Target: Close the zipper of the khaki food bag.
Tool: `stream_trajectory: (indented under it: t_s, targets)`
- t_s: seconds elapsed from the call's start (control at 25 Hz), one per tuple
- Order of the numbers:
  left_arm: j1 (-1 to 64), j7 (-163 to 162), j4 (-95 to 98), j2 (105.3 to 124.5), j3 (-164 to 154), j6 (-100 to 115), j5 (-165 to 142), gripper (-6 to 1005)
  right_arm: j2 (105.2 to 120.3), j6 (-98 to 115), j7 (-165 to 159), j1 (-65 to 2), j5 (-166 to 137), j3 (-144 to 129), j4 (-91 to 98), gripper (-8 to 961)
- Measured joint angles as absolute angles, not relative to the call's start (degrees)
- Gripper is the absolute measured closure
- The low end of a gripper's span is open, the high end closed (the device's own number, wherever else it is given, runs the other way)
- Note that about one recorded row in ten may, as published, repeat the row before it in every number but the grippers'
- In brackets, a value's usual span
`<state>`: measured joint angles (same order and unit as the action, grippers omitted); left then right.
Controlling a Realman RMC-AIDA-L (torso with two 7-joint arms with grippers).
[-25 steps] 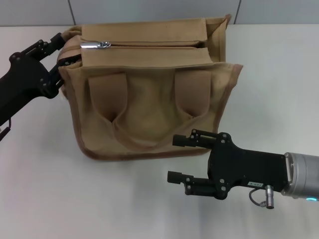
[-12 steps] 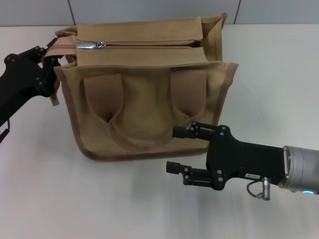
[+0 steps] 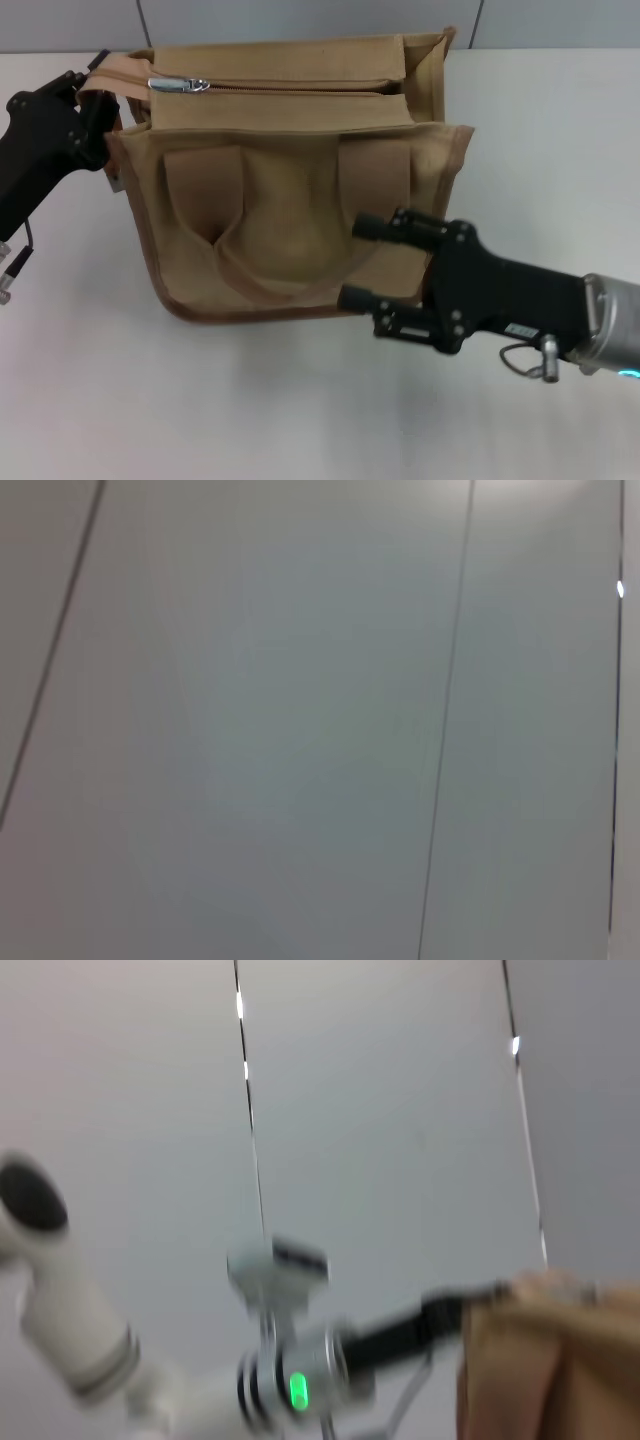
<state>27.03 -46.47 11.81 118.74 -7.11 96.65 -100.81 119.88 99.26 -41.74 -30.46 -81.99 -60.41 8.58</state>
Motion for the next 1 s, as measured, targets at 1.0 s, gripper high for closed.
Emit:
stream_trajectory:
  t_s: [1.0]
  targets:
    - [33.8, -46.3, 2.7, 119.09, -6.6, 102.6, -99.9, 954, 119.89, 96.0, -78.6, -40.6, -67.1, -60.8, 9.6, 244]
